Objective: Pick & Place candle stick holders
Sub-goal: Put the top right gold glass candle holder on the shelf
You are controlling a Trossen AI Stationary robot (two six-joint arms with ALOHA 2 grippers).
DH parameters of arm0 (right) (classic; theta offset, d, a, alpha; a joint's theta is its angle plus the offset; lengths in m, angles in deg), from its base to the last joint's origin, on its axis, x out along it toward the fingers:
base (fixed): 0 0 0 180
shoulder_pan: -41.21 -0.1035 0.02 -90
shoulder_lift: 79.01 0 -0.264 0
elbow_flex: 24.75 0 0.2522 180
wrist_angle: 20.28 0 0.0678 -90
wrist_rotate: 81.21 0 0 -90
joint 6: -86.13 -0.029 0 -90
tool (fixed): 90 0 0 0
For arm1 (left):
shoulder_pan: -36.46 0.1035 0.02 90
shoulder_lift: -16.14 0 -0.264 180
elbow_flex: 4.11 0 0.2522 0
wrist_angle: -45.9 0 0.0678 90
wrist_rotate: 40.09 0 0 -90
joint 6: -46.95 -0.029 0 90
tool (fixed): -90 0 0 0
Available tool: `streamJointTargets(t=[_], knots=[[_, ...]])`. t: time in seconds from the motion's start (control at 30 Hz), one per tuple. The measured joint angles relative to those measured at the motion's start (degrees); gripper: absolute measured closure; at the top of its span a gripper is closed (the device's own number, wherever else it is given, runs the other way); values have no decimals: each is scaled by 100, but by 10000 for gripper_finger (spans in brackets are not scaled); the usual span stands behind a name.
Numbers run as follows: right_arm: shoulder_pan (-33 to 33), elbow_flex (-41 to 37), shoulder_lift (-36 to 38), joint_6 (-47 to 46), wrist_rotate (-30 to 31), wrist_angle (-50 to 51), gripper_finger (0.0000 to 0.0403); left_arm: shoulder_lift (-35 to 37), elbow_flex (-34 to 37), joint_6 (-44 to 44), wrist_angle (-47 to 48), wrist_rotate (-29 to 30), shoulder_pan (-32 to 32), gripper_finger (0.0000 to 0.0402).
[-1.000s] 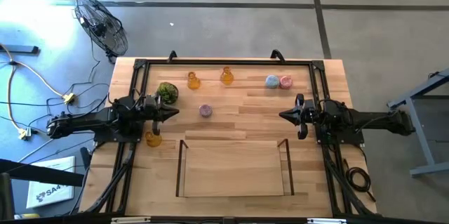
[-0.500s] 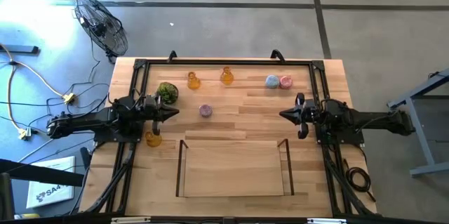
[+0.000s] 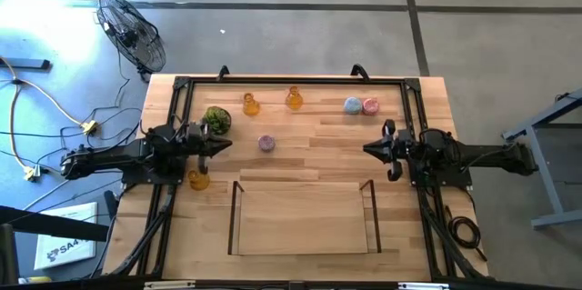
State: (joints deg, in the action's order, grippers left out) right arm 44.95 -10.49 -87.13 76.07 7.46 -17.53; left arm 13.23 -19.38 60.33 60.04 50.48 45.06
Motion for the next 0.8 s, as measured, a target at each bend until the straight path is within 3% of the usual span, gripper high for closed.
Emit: streamJointTargets(t=[0.1,0.27,0.47,0.7,0.8], knots=[[0,1,-11,3,164,0,317,-2,-65,5,67,30,2,363],[0,1,-11,-3,573,0,247,1,-203,53,-75,82,2,274],[0,39,-13,26,867,3,181,-2,-386,149,-98,745,2,180],[0,232,-13,323,1136,0,153,-59,-1083,-181,-277,770,2,164],[0,320,-13,496,1269,-1,153,-350,-1676,-402,88,657,2,164]])
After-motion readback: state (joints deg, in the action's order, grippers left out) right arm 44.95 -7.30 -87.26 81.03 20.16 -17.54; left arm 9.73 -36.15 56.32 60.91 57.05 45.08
